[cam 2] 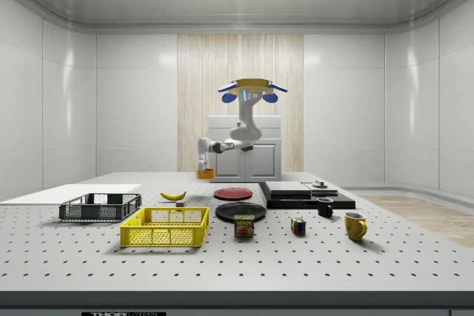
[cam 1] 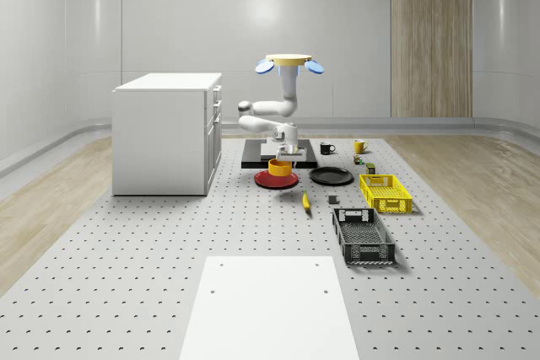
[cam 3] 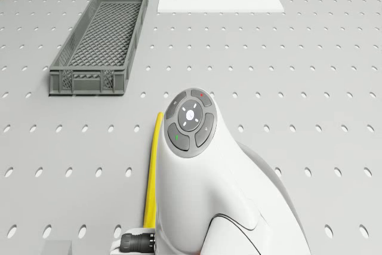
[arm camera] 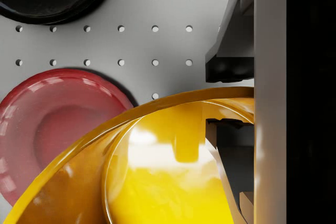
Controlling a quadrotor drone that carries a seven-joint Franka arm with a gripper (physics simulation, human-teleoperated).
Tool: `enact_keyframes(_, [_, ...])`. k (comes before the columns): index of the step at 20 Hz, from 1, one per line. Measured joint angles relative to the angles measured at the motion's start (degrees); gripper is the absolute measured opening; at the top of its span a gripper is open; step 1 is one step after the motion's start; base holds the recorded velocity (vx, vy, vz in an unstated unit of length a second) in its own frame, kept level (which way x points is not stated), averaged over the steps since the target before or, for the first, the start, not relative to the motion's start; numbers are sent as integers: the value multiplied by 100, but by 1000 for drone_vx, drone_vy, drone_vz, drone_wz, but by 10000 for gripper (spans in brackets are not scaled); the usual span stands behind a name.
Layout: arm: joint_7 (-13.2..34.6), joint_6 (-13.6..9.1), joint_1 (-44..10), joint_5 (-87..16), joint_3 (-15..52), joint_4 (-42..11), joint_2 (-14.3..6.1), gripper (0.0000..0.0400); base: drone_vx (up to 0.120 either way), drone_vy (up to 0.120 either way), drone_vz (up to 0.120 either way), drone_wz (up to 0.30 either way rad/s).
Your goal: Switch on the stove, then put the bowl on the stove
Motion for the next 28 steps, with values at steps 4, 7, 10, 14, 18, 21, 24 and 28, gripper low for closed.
enact_keyframes(4, [4, 11, -5, 6, 2, 1, -12, 100, -120, 0, 0, 0])
enact_keyframes(7, [6, 19, -8, 10, 2, 1, -21, 100, -120, 0, 0, 0])
enact_keyframes(10, [9, 27, -11, 14, 3, 2, -29, 100, -120, 0, 0, 0])
enact_keyframes(14, [12, 37, -16, 19, 4, 2, -40, 100, -120, 0, 0, 0])
enact_keyframes(18, [15, 46, -20, 24, 5, 3, -51, 100, -120, 0, 0, 0])
enact_keyframes(21, [17, 53, -22, 27, 6, 4, -58, 100, -120, 0, 0, 0])
enact_keyframes(24, [19, 60, -25, 30, 6, 4, -65, 100, -120, 0, 0, 0])
enact_keyframes(28, [22, 68, -29, 34, 7, 5, -74, 100, -120, 0, 0, 0])
